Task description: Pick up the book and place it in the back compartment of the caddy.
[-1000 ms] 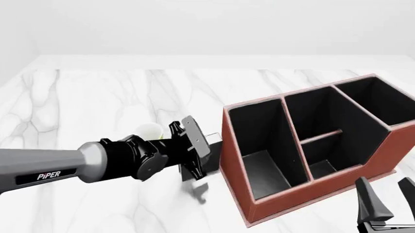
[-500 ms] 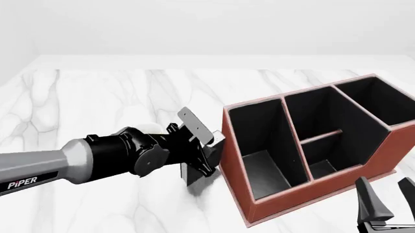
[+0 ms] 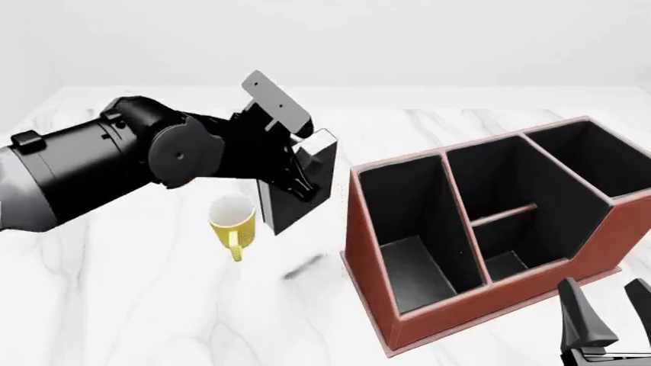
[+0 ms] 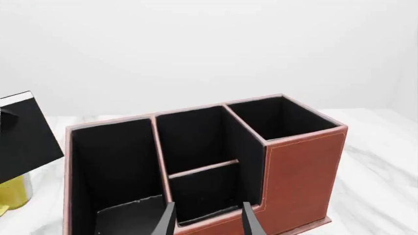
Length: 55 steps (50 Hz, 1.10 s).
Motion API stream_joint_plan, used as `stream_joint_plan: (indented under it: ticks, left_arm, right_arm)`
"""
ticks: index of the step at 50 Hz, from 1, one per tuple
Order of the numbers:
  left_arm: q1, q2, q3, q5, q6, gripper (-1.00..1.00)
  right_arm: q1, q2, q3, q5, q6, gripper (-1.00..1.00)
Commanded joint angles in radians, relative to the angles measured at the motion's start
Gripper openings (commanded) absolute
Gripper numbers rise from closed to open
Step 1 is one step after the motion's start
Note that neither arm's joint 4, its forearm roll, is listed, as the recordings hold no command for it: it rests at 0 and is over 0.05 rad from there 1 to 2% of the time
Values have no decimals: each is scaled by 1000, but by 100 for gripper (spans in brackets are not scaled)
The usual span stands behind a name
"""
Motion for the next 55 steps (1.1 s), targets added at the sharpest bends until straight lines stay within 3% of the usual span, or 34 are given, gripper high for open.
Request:
stream_joint_plan:
  ticks: [1, 8, 20, 26, 39, 42, 43, 45, 55]
  left_arm:
    - [29, -57, -273, 217, 81, -100]
    - [-38, -47, -514, 318, 108, -100]
    - [-135, 0, -754, 387, 58, -100]
    - [-208, 33, -773, 350, 39, -100]
    - [-386, 161, -715, 193, 5, -100]
    - [-442, 177, -677, 131, -18, -100]
    - [-459, 181, -638, 95, 9, -100]
    - [-482, 203, -634, 68, -24, -100]
    - [-512, 289, -654, 21, -17, -100]
  right_arm:
    - [0, -1, 0, 0, 1, 100]
    - [0, -3, -1, -1, 4, 100]
    - [2, -4, -1, -2, 8, 100]
    - [3, -4, -1, -2, 8, 100]
    - [2, -4, 0, -2, 7, 100]
    - [3, -4, 0, -2, 6, 100]
    - [4, -4, 0, -2, 3, 100]
    - [5, -4, 0, -2, 2, 100]
    - [7, -3, 0, -2, 5, 100]
